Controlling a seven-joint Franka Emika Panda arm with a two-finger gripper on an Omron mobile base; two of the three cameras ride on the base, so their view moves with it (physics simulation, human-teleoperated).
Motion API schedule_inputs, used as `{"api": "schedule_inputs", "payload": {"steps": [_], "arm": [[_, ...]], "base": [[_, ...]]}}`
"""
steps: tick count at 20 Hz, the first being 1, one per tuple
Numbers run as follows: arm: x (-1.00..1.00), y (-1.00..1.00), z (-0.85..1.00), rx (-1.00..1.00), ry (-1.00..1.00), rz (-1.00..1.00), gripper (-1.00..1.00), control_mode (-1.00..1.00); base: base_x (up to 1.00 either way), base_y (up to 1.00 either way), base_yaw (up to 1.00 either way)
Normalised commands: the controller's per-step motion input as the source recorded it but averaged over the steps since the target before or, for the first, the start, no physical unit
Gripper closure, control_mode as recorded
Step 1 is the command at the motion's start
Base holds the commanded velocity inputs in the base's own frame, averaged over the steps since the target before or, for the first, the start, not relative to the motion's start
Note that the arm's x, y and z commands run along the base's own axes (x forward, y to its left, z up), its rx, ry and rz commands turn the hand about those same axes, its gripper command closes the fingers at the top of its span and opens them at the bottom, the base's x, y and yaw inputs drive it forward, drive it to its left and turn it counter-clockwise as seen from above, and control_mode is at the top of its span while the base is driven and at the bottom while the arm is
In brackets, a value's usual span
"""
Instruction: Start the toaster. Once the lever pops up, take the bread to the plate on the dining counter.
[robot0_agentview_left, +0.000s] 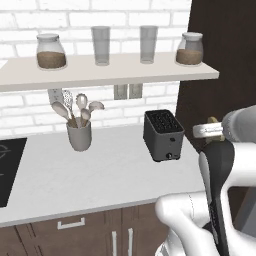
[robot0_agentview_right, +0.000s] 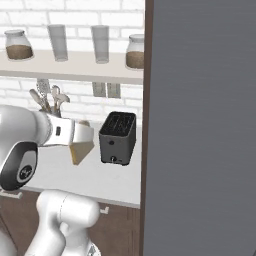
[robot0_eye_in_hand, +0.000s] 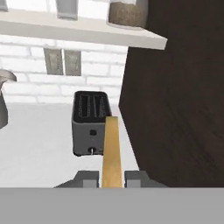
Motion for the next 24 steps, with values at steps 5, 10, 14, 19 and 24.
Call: {"api": "schedule_inputs", "payload": {"steps": [5,10,14,19,24], "arm": [[-0.40,0.04,0.00,0.00,-0.20,-0.05,1.00,-1.00],[0.00,0.00,0.00,0.00,0.00,0.00,1.00,1.00],[0.00,0.00,0.00,0.00,0.00,0.00,1.00,1.00],[0.00,0.00,0.00,0.00,0.00,0.00,1.00,1.00],[0.00,0.00,0.00,0.00,0.00,0.00,1.00,1.00]], "base": [[0.00,0.00,0.00],[-0.75,0.61,-0.17],[-0.85,0.89,-0.28],[-0.78,0.73,-0.48],[-0.78,0.41,-0.66]]}}
